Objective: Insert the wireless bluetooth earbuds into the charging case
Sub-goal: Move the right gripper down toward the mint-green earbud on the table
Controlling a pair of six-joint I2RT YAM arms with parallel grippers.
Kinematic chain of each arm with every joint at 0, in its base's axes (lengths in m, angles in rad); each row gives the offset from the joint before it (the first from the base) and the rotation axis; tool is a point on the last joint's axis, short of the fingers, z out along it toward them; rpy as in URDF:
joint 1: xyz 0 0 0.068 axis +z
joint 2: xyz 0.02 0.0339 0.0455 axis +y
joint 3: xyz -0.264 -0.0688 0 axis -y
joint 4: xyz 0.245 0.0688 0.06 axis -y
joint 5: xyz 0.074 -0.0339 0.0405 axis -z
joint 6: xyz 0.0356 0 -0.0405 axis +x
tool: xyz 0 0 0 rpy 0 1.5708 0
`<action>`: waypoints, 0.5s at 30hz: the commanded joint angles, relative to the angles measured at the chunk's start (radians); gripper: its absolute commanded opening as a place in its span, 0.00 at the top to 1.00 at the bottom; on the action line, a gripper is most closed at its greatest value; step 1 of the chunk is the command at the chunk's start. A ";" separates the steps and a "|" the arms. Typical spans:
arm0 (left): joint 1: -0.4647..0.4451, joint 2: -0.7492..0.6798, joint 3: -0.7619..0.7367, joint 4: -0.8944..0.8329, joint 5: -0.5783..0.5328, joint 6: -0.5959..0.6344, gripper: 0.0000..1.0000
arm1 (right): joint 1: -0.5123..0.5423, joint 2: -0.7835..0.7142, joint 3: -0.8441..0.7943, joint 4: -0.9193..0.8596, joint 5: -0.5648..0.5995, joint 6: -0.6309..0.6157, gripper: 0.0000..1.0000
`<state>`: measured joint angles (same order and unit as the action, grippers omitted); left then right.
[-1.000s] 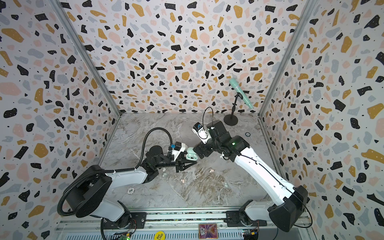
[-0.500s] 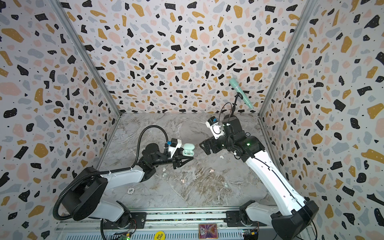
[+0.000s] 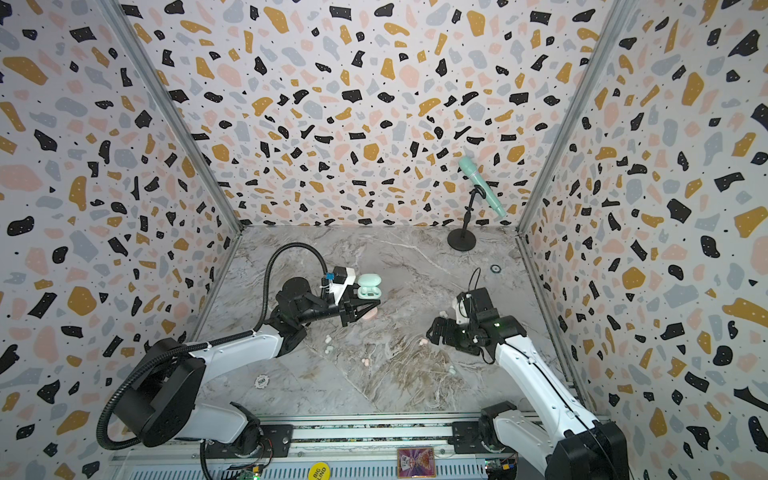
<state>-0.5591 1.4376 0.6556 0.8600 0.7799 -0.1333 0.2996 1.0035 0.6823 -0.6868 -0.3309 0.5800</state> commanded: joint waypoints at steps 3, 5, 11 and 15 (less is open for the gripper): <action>0.007 -0.012 0.022 0.056 0.016 0.015 0.60 | -0.007 -0.065 -0.057 0.020 0.085 0.127 0.03; 0.008 -0.017 0.008 0.083 0.013 -0.005 0.60 | -0.011 -0.071 -0.083 0.012 0.100 0.137 0.04; 0.008 -0.043 -0.023 0.148 0.010 -0.083 0.60 | -0.017 -0.062 -0.166 0.042 0.067 0.177 0.11; 0.008 -0.069 -0.047 0.157 0.002 -0.097 0.60 | -0.017 -0.066 -0.208 0.066 0.060 0.197 0.13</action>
<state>-0.5564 1.4006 0.6285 0.9318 0.7795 -0.2035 0.2867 0.9447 0.4896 -0.6426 -0.2665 0.7414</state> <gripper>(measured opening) 0.428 0.874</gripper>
